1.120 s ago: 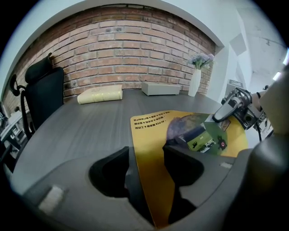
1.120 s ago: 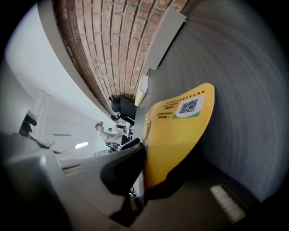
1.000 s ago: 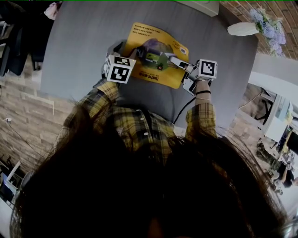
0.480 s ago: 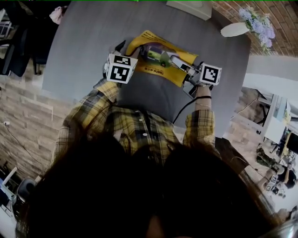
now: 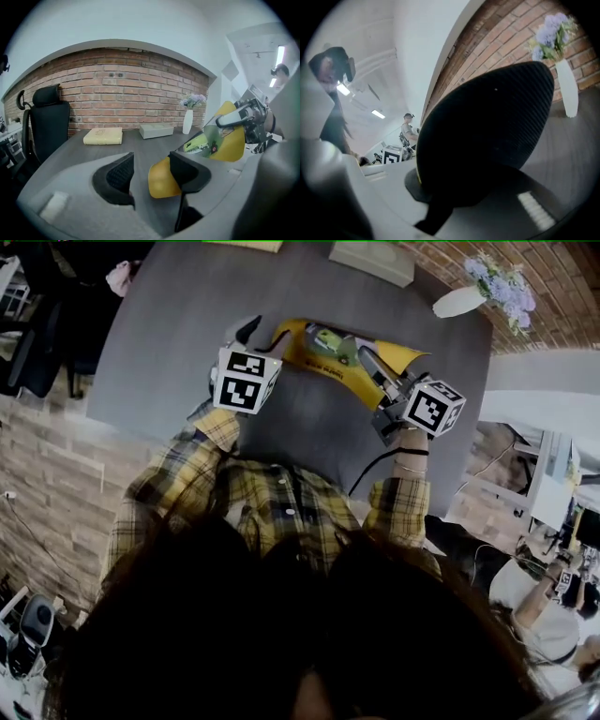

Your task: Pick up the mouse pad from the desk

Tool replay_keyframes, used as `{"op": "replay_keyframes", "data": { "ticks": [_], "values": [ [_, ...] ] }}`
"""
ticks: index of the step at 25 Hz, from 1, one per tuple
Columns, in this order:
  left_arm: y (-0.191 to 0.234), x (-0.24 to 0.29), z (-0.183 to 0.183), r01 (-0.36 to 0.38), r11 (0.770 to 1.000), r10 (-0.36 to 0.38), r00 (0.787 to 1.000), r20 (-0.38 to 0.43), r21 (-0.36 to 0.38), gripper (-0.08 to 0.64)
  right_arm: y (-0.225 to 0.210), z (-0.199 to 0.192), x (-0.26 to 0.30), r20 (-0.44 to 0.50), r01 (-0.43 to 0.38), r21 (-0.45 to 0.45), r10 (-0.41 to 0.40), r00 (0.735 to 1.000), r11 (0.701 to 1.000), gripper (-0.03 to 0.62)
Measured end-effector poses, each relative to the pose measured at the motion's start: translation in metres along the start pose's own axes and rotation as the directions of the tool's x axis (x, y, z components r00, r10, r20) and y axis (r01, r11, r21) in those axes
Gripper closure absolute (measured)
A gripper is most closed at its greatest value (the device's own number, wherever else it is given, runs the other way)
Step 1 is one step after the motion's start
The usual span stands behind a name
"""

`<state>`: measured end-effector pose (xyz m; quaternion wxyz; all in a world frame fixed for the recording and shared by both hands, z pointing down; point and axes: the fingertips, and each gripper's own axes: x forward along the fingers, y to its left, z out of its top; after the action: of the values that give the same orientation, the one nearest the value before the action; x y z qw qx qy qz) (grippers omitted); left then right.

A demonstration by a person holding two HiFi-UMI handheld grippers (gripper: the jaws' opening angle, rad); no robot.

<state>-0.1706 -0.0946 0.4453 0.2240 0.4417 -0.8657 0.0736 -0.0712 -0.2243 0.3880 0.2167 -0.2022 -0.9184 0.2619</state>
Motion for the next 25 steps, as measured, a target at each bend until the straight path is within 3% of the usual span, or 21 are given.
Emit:
{"op": "replay_keyframes", "data": {
  "ticks": [4,8,16,20,25],
  "values": [
    [-0.013,-0.015,0.016,0.033,0.999,-0.033,0.999,0.04,-0.005,0.341,0.015,0.018,-0.018,0.067,0.074,-0.112,-0.066,0.996,0.991,0.578],
    [-0.022,-0.03,0.036,0.054,0.999,-0.054,0.993,0.102,0.008,0.356,0.029,0.032,-0.037,0.154,0.172,-0.209,-0.141,0.978,0.963,0.578],
    [-0.037,-0.057,0.068,0.052,0.999,-0.054,0.978,0.203,0.017,0.433,0.037,0.039,-0.063,0.256,0.408,-0.37,-0.33,0.908,0.835,0.578],
    [-0.051,-0.06,0.077,0.054,0.998,-0.058,0.973,0.224,0.026,0.482,0.034,0.039,-0.07,0.287,0.464,-0.412,-0.371,0.883,0.784,0.578],
    [-0.054,-0.083,0.074,0.049,0.998,-0.058,0.97,0.234,0.045,0.53,0.056,0.028,-0.071,0.337,0.514,-0.429,-0.396,0.854,0.743,0.578]
  ]
}}
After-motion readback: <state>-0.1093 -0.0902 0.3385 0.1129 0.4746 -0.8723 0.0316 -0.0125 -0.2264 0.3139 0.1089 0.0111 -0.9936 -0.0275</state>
